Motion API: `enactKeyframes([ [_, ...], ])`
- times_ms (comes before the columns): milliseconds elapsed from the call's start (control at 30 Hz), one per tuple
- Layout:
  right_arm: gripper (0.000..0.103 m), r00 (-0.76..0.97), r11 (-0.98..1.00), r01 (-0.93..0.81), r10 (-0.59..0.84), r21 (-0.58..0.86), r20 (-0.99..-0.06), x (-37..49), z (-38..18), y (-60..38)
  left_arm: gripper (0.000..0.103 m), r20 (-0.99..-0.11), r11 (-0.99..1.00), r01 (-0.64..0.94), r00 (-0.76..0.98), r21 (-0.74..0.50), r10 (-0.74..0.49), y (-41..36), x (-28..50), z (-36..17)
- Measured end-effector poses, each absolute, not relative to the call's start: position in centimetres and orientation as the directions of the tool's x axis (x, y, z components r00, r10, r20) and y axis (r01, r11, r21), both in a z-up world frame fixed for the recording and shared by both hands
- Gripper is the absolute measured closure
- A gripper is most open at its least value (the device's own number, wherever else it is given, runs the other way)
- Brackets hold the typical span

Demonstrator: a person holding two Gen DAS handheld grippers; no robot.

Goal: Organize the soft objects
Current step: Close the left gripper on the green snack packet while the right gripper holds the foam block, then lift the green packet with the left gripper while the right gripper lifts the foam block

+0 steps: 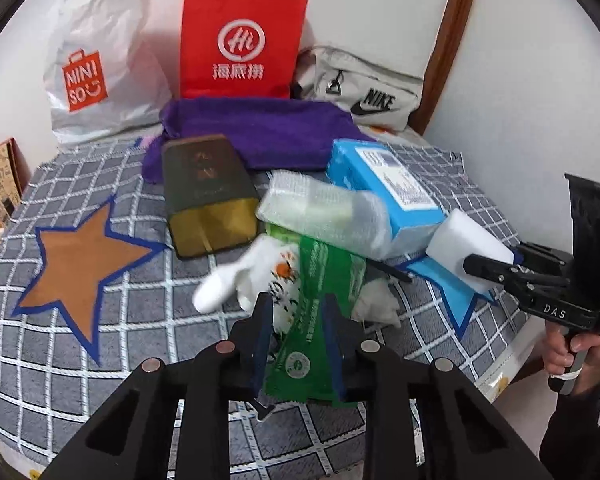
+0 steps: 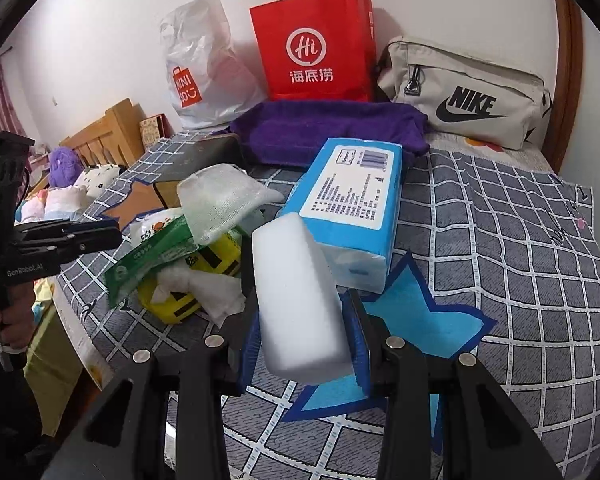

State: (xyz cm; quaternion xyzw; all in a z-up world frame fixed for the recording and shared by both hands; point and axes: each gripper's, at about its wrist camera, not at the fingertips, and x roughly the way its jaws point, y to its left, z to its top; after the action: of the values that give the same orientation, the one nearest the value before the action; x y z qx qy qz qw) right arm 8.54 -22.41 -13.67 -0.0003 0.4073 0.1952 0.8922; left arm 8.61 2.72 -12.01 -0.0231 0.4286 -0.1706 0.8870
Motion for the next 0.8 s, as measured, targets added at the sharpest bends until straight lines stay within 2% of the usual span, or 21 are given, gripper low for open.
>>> enactKeyframes([
  [100,0.064,0.585,0.925,-0.345,0.345,0.16,-0.734,8.7,-13.9,-22.5,0.078,-0.744,0.928,0.314,0.567,-0.201,-0.353,2.0,8.5,-11.9],
  [133,0.064,0.584,0.925,-0.344,0.345,0.161,-0.735,8.7,-14.0,-22.5,0.071,-0.743,0.924,0.327,0.564,-0.199,-0.36,1.5,8.6,-11.8],
  [167,0.064,0.583,0.925,-0.344,0.347,0.164,-0.735,8.7,-14.0,-22.5,0.055,-0.74,0.921,0.34,0.566,-0.191,-0.363,1.0,8.5,-11.7],
  [233,0.064,0.582,0.925,-0.341,0.349,0.169,-0.735,8.8,-14.1,-22.7,0.039,-0.743,0.923,0.351,0.574,-0.159,-0.346,0.0,8.6,-11.8],
  [433,0.064,0.574,0.927,-0.331,0.348,0.179,-0.741,9.2,-14.7,-23.2,0.039,-0.79,0.942,0.335,0.574,-0.013,-0.215,-2.0,9.3,-13.5],
  [500,0.064,0.569,0.926,-0.329,0.351,0.186,-0.744,9.4,-14.9,-23.3,0.053,-0.8,0.945,0.326,0.571,0.012,-0.187,-2.2,9.6,-14.0],
  [533,0.064,0.566,0.925,-0.331,0.353,0.187,-0.745,9.4,-14.9,-23.2,0.067,-0.803,0.943,0.333,0.564,0.009,-0.192,-2.2,9.6,-14.2],
  [633,0.064,0.565,0.922,-0.344,0.355,0.179,-0.745,9.3,-14.8,-23.2,0.074,-0.795,0.936,0.352,0.561,-0.021,-0.229,-1.7,9.3,-13.6],
  [800,0.064,0.58,0.916,-0.358,0.372,0.183,-0.725,9.0,-13.6,-23.4,0.074,-0.784,0.944,0.324,0.57,-0.06,-0.245,0.0,9.2,-12.0],
])
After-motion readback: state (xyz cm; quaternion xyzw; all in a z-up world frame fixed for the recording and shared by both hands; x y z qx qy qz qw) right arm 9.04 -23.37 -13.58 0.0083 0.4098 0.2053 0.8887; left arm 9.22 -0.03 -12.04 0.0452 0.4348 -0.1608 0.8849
